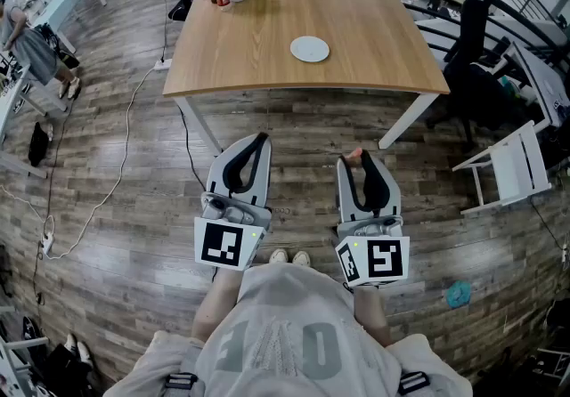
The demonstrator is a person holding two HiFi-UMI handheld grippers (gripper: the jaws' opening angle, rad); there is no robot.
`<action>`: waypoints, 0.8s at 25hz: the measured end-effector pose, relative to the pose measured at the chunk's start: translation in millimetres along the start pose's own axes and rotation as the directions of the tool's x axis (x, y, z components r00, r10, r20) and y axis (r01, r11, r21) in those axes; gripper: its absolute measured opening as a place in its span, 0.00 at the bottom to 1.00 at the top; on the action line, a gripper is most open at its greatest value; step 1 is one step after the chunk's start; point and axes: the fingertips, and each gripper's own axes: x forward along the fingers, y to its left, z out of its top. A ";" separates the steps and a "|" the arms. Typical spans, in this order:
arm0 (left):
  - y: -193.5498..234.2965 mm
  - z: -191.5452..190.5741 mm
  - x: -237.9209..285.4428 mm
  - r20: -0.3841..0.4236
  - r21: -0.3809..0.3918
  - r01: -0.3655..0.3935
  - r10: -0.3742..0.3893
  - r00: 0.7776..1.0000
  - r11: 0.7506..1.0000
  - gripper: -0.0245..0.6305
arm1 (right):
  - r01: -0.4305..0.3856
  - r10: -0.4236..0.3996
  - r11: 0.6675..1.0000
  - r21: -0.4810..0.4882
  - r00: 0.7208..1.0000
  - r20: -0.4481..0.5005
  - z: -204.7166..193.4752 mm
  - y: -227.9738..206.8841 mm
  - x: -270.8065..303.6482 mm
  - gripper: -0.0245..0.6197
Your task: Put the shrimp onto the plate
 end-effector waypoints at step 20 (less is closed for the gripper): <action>-22.3 -21.9 25.1 -0.021 0.000 -0.022 0.022 1.000 1.000 0.05 | -0.023 0.021 0.999 0.034 0.999 0.049 -10.7 -47.6 1.6 0.28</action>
